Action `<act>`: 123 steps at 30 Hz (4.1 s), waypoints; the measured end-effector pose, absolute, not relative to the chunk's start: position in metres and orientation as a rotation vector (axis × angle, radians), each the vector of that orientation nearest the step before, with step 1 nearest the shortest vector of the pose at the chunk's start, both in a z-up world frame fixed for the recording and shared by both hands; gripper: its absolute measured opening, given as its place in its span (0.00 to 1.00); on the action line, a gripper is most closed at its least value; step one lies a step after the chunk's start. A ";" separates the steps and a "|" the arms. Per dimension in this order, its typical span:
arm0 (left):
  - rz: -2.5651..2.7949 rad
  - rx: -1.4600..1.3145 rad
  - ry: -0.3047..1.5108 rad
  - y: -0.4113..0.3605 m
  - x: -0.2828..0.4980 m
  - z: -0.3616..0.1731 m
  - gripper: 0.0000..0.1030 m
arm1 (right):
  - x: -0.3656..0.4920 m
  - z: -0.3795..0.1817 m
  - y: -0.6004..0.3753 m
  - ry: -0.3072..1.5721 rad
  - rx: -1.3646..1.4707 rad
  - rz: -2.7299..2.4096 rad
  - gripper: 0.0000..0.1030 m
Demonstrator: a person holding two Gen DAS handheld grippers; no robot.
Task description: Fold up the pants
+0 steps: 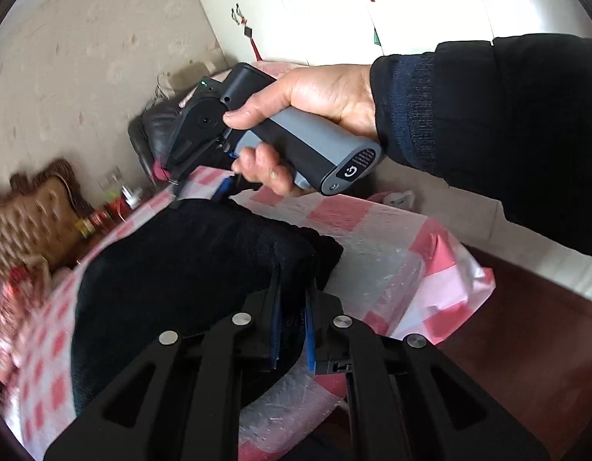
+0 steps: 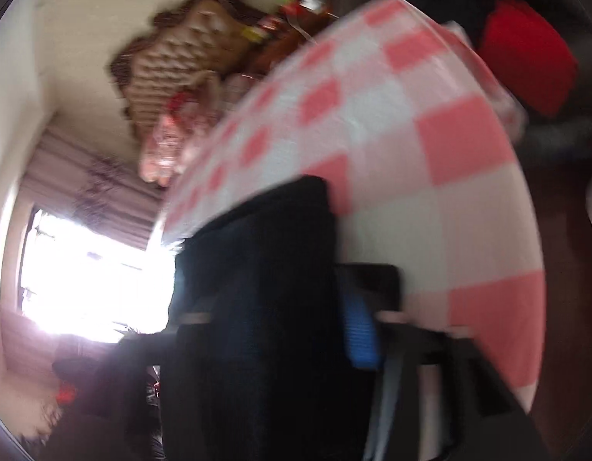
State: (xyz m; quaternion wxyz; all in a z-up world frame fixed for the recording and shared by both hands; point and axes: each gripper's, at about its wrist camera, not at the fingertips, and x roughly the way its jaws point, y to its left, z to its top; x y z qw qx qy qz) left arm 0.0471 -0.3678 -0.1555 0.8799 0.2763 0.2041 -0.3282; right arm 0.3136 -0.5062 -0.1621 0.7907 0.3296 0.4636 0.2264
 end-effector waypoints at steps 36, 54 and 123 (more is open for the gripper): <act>-0.597 -0.499 0.897 -0.130 0.187 -0.127 0.66 | 0.171 -0.156 -0.482 0.955 0.401 0.019 0.75; -0.726 -0.516 1.036 -0.146 0.272 -0.169 0.29 | 0.221 -0.165 -0.467 0.873 0.435 0.041 0.46; -0.481 0.090 0.713 -0.169 0.158 -0.078 0.84 | 0.134 -0.098 -0.362 0.771 0.134 -0.319 0.95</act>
